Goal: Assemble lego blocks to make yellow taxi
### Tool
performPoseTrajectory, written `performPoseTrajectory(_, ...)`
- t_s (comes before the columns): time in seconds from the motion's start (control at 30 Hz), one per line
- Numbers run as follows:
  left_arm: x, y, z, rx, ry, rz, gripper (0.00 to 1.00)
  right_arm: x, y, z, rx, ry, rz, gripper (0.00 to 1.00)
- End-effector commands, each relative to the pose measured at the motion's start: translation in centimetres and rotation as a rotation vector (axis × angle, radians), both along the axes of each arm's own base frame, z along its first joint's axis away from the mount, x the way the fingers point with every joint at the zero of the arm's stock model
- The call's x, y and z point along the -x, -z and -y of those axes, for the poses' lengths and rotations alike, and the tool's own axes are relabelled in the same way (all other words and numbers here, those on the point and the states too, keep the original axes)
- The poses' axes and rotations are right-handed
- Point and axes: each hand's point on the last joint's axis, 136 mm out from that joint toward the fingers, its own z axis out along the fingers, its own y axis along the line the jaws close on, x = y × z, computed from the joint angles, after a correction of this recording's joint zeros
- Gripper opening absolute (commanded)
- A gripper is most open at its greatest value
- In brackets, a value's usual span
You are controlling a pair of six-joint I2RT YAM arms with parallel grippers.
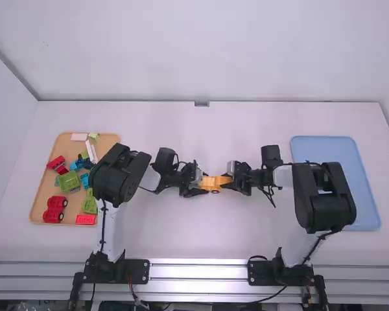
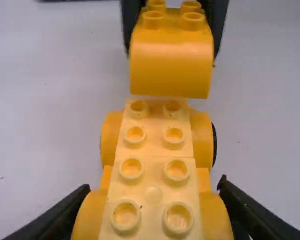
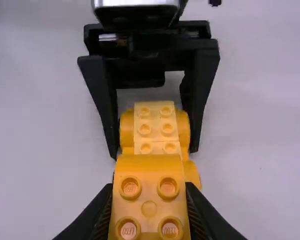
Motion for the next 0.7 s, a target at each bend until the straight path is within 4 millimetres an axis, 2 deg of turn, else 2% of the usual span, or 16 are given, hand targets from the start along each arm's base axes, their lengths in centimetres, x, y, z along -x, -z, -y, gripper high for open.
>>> performPoseTrajectory(0.0, 0.9, 0.7, 0.3, 0.000, 0.020, -0.025, 0.60, -0.4, -1.4, -0.9, -0.062, -0.032, 0.015, 0.14)
performPoseTrajectory(0.03, 0.9, 0.7, 0.3, 0.000, 0.020, -0.025, 0.59, -0.4, -1.4, -1.0, -0.065, -0.037, 0.018, 0.14)
performPoseTrajectory(0.13, 0.3, 1.2, 0.0, -0.031, -0.020, -0.032, 0.48, -0.2, -1.7, -1.8, -0.077, -0.063, 0.038, 0.14)
performPoseTrajectory(0.3, -0.1, 1.5, -0.2, -0.049, -0.043, -0.024, 0.41, 0.1, -0.7, -3.1, -0.077, -0.086, 0.014, 0.13)
performPoseTrajectory(0.67, 0.2, 1.5, 0.1, -0.049, -0.036, -0.034, 0.43, -1.1, 0.7, -3.9, -0.076, -0.080, -0.055, 0.13)
